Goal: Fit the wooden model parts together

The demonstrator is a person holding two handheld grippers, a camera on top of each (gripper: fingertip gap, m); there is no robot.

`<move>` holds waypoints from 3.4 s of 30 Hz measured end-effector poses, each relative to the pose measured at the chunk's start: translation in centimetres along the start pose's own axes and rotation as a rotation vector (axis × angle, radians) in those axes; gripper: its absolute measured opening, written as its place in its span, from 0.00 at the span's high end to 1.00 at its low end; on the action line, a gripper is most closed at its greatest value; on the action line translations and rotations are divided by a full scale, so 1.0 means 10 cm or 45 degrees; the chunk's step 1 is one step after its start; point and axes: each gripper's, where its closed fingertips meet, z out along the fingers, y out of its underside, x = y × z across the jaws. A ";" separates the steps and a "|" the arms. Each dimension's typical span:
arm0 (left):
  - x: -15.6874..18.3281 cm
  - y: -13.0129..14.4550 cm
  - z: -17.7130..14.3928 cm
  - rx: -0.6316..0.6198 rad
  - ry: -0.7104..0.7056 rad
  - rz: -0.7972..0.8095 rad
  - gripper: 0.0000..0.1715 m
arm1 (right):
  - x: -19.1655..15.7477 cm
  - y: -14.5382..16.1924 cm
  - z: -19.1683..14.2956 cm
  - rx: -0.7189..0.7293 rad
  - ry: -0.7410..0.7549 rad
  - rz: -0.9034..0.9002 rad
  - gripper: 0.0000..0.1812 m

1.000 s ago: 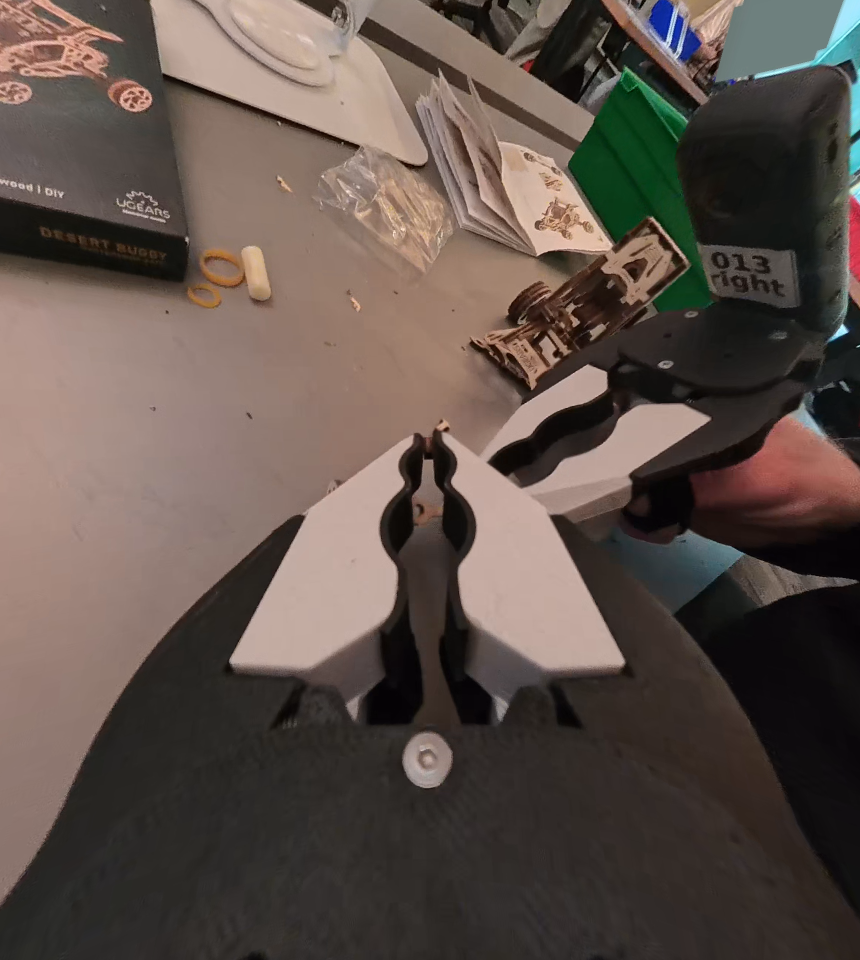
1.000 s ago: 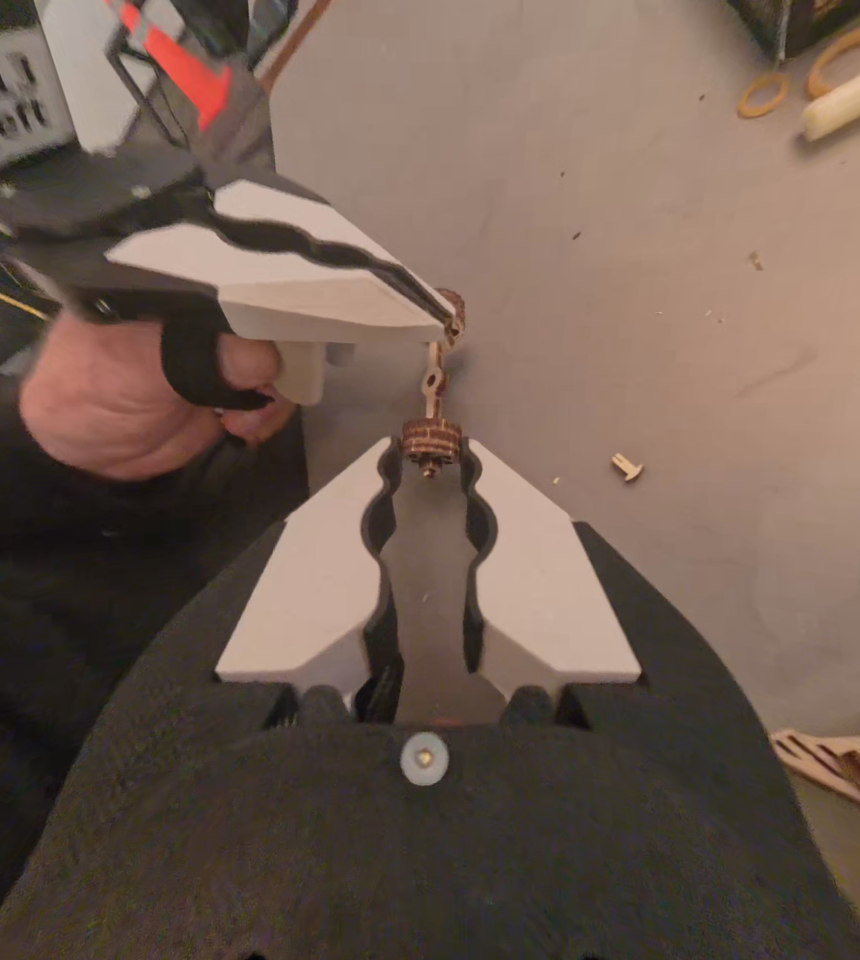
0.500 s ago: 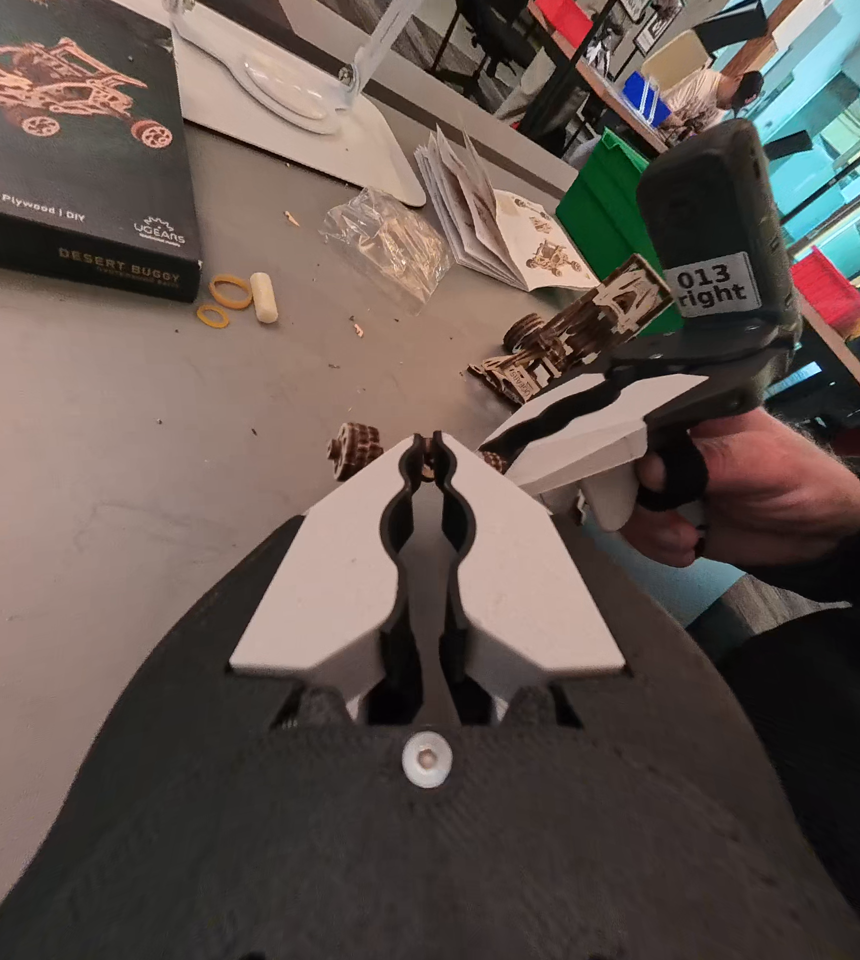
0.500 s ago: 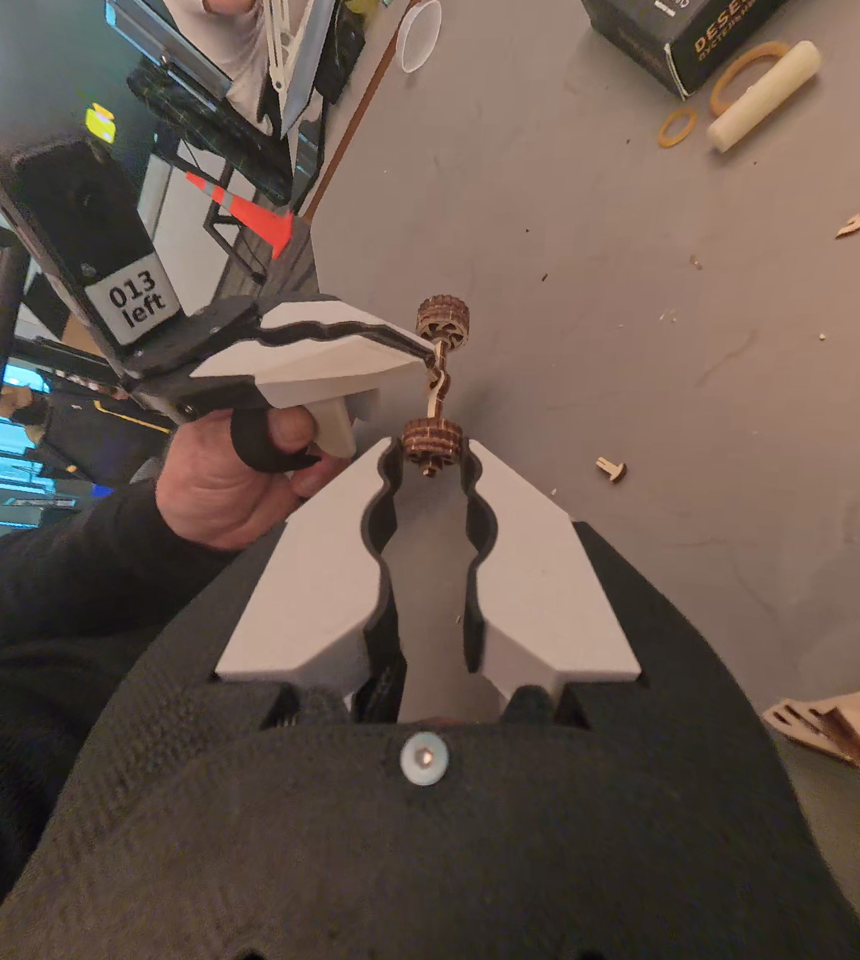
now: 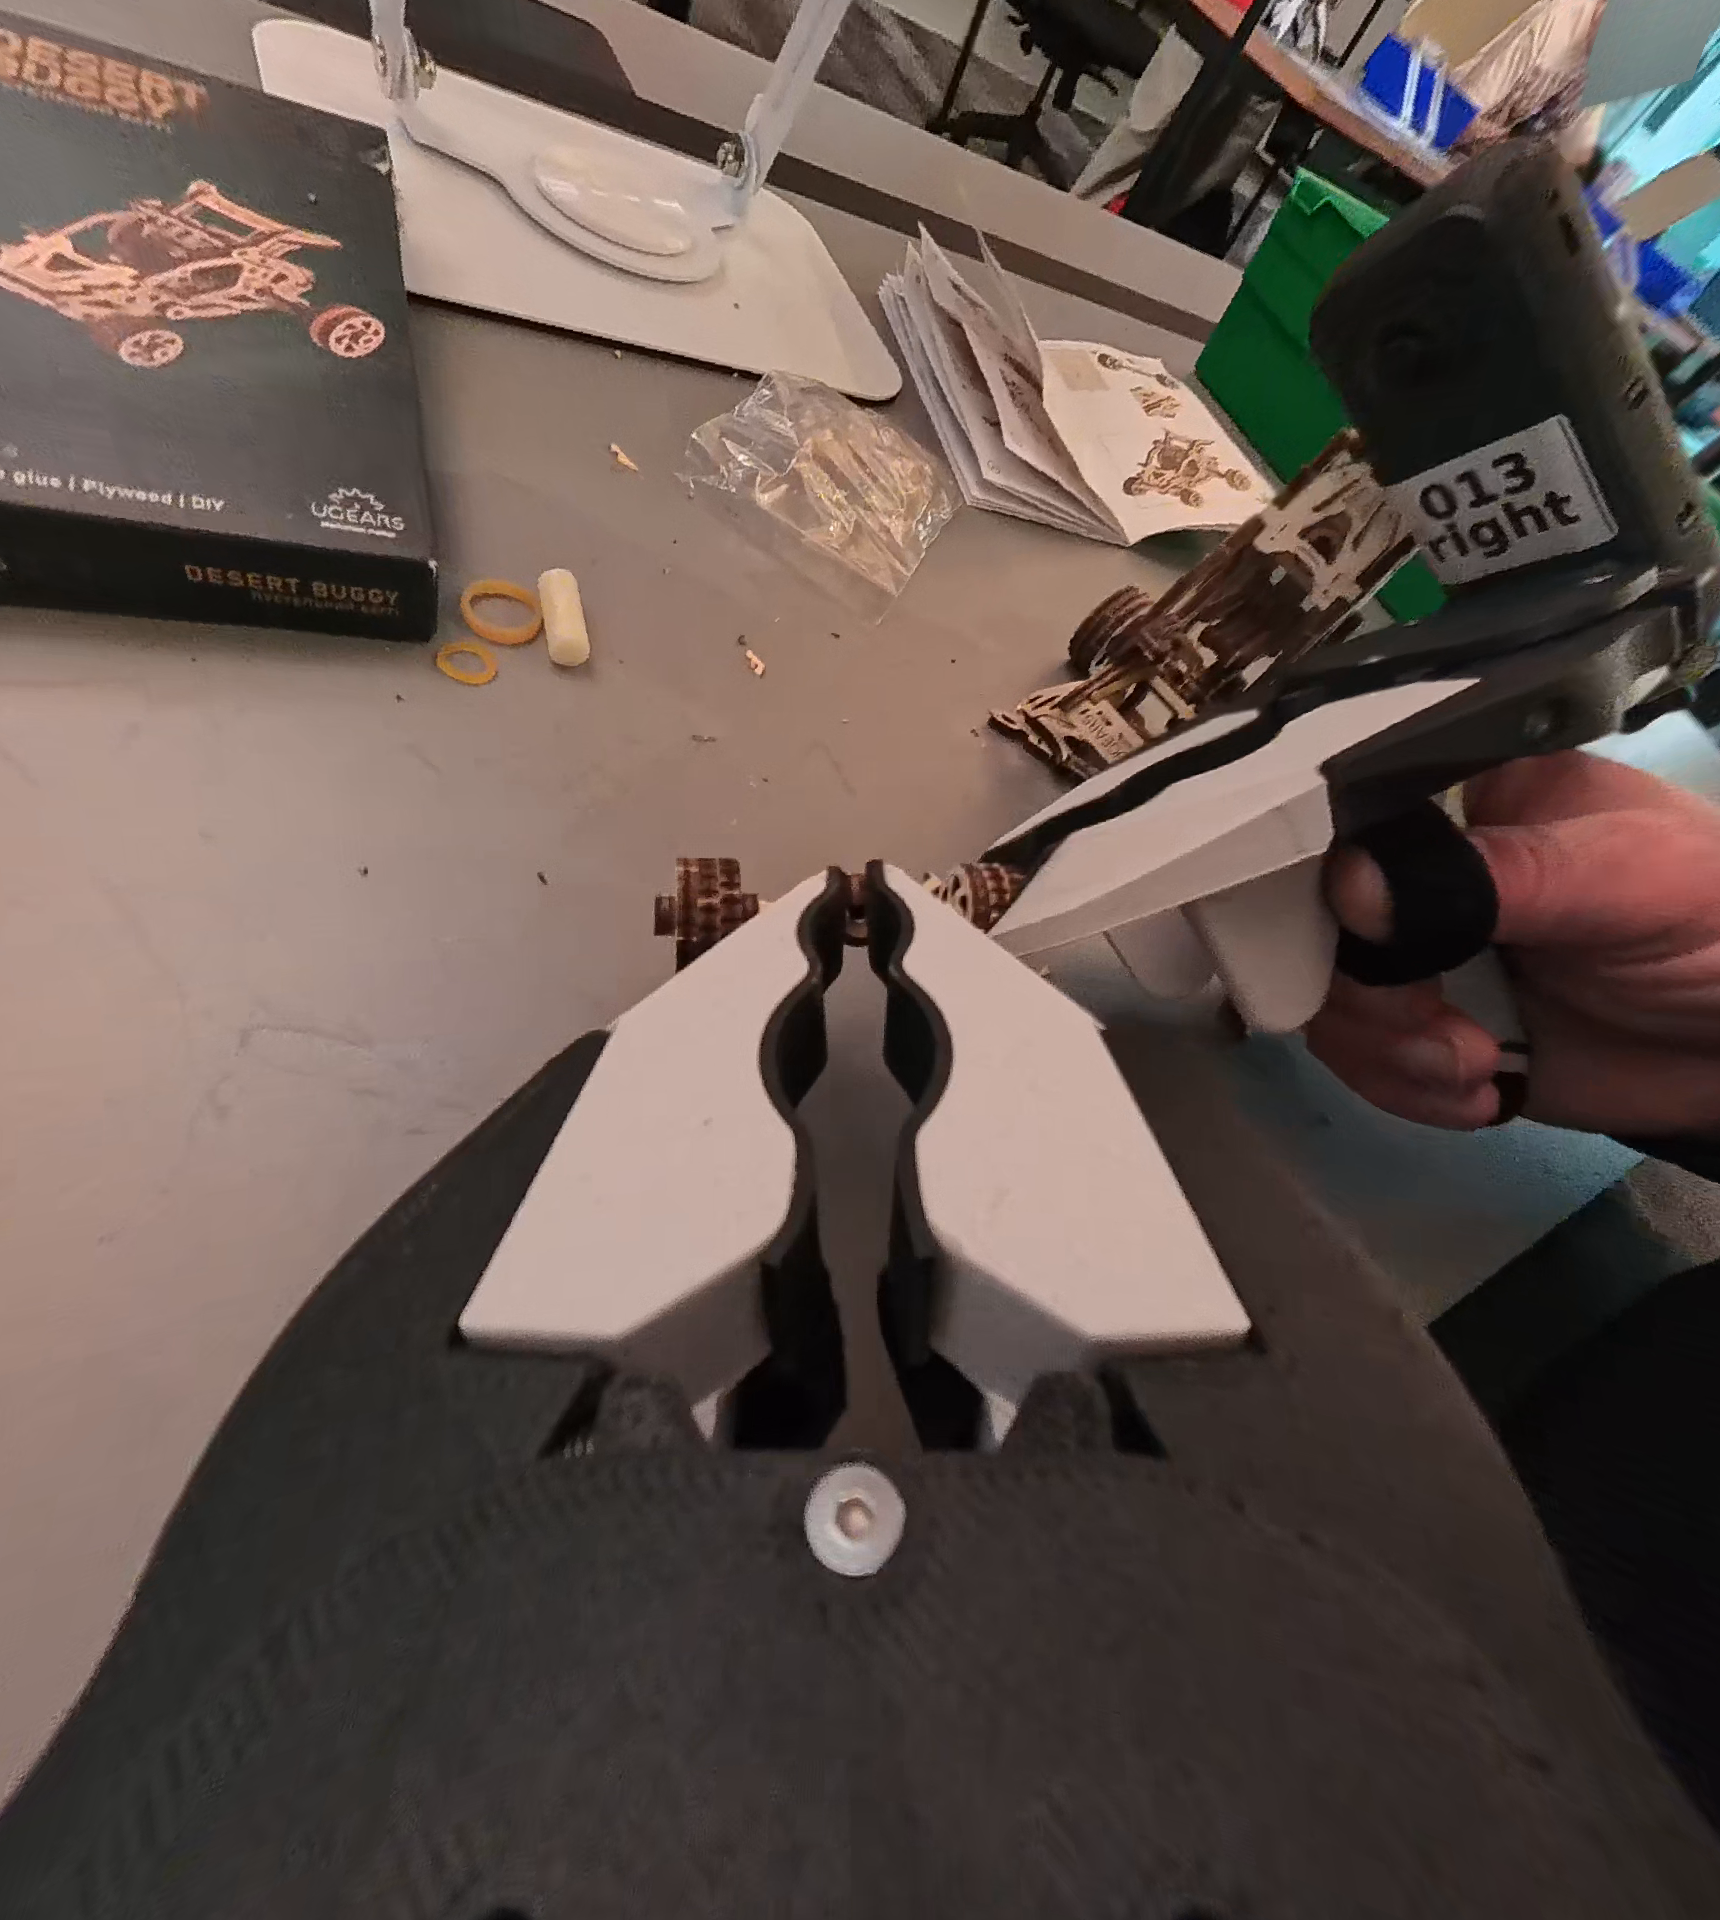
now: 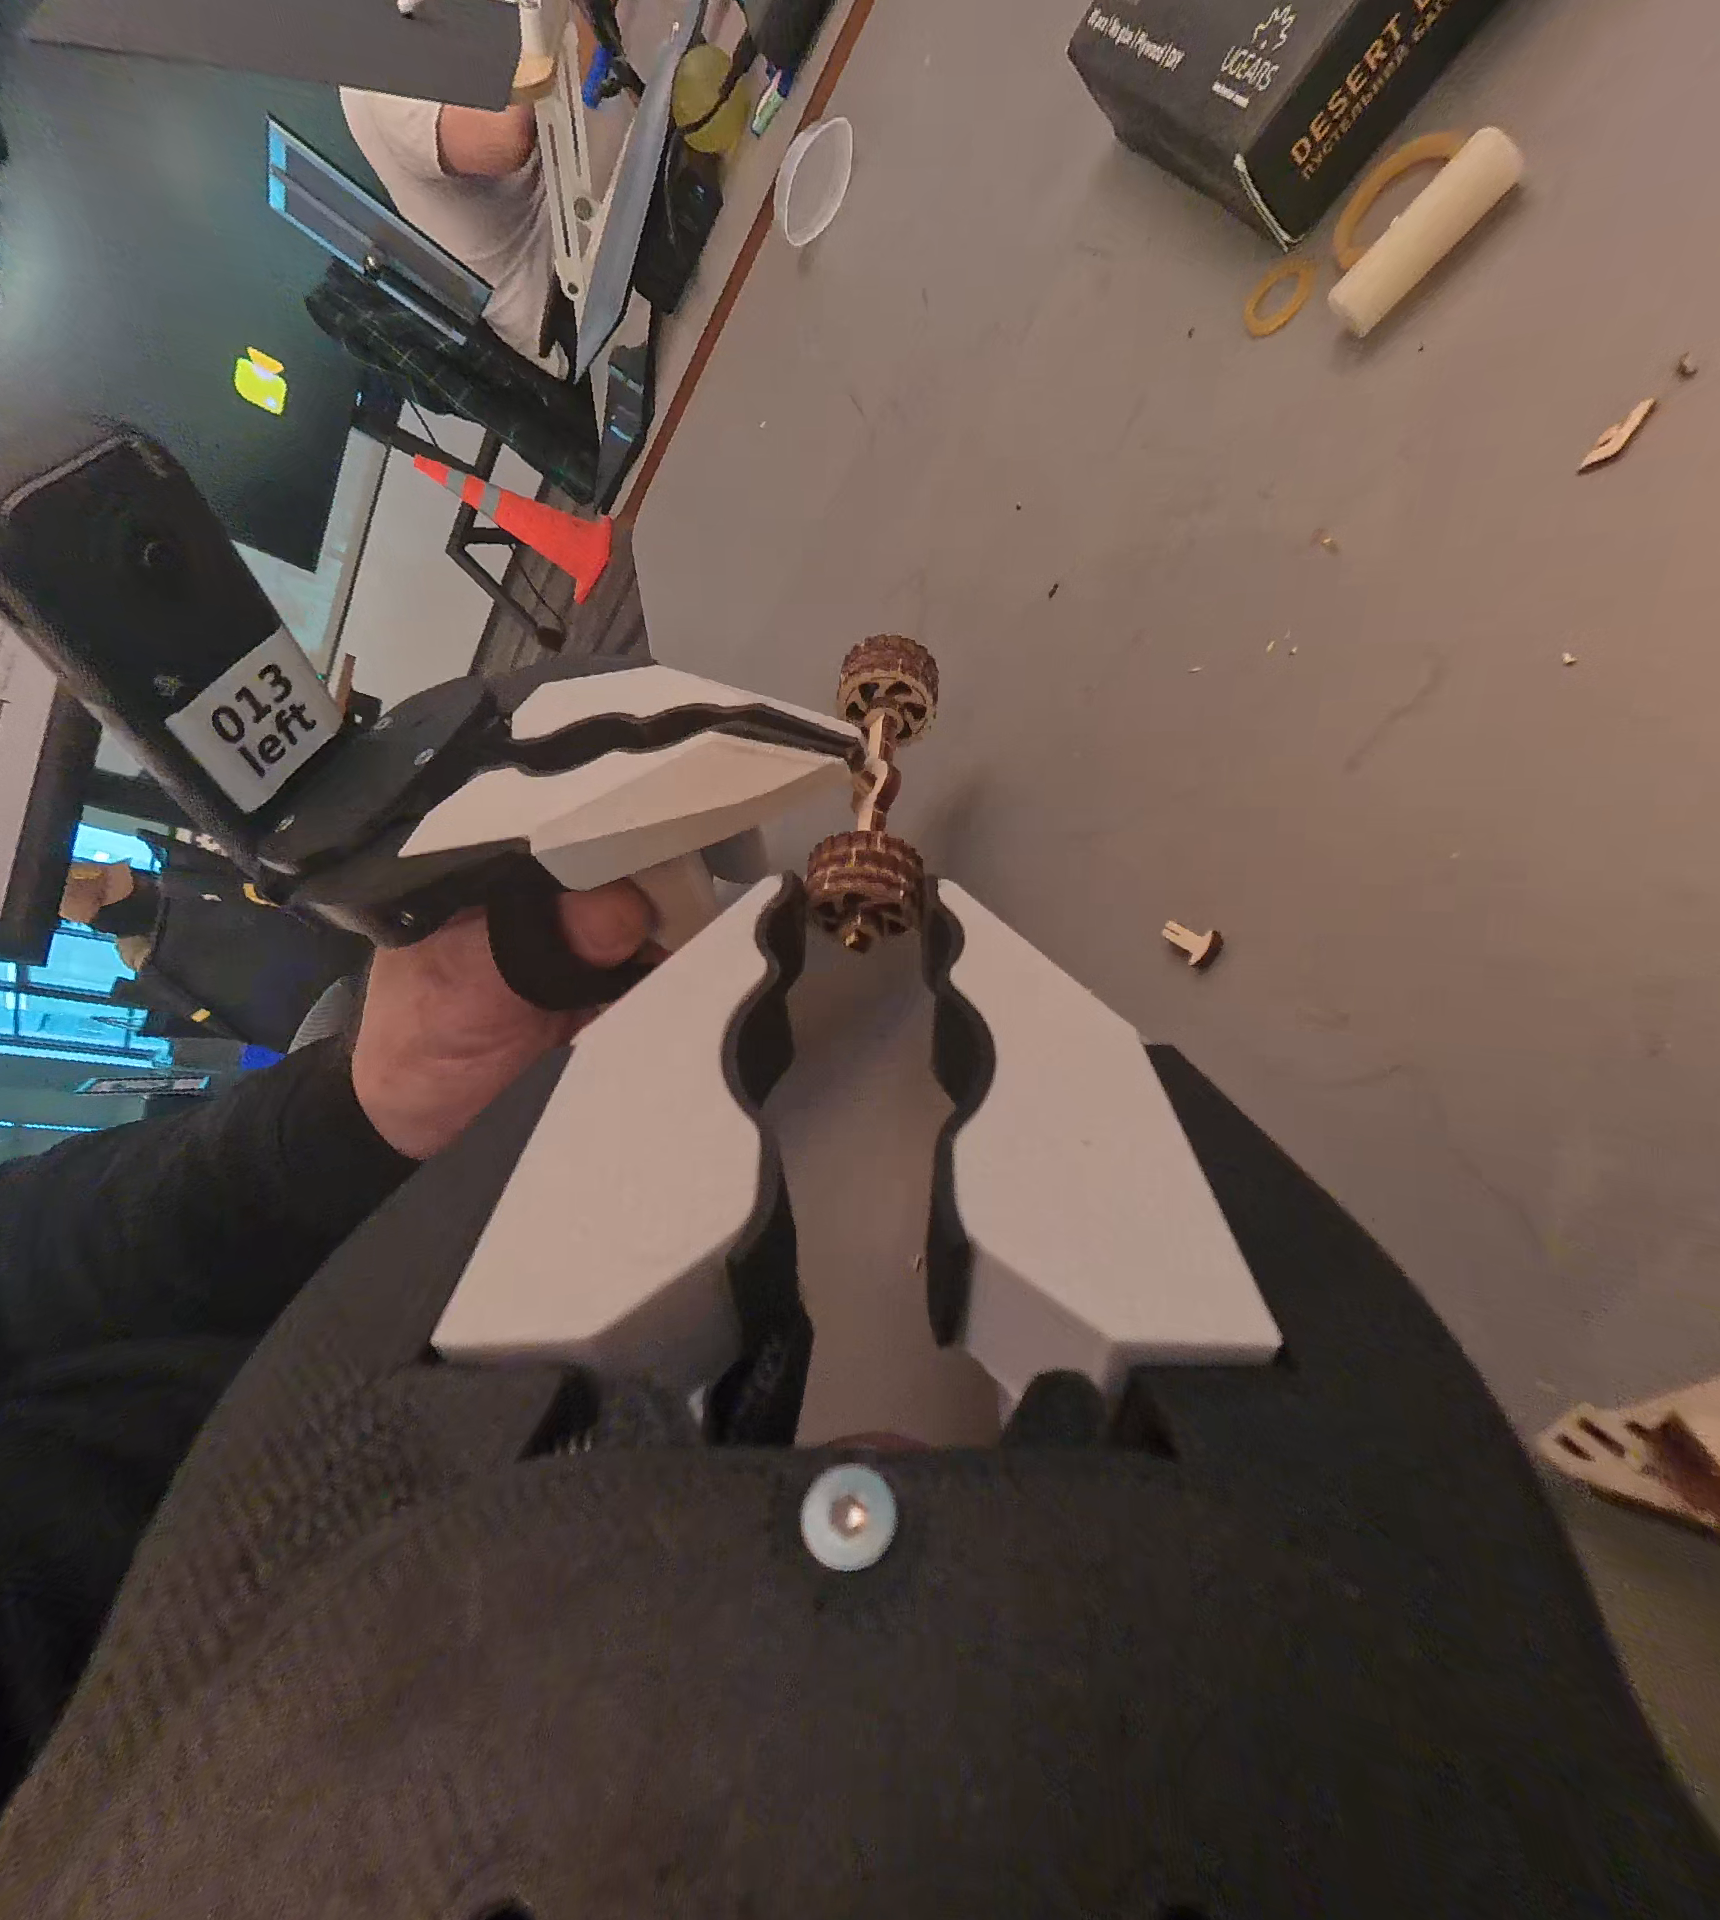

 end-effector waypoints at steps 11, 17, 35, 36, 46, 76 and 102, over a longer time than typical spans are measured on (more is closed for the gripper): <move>-0.06 0.17 0.06 -0.108 -0.092 -0.010 0.99 | 0.10 0.08 0.05 -0.008 0.051 0.012 0.89; -0.07 0.23 0.05 -0.124 -0.127 0.003 0.99 | 0.13 0.15 0.09 -0.032 0.072 0.015 0.90; -0.06 0.31 0.00 -0.048 -0.192 0.039 0.99 | 0.14 0.22 0.13 -0.080 0.075 0.047 0.90; -0.06 0.31 0.00 -0.047 -0.204 0.063 0.98 | 0.14 0.23 0.13 -0.083 0.073 0.050 0.90; -0.06 0.31 -0.04 -0.041 -0.119 -0.017 0.98 | 0.12 0.24 0.14 -0.088 0.042 0.065 0.89; -0.06 0.24 -0.01 -0.180 -0.082 0.215 0.99 | 0.13 0.23 0.15 -0.095 0.028 0.092 0.89; -0.02 0.22 -0.05 -0.174 -0.093 0.382 1.00 | 0.12 0.23 0.15 -0.102 0.002 0.124 0.89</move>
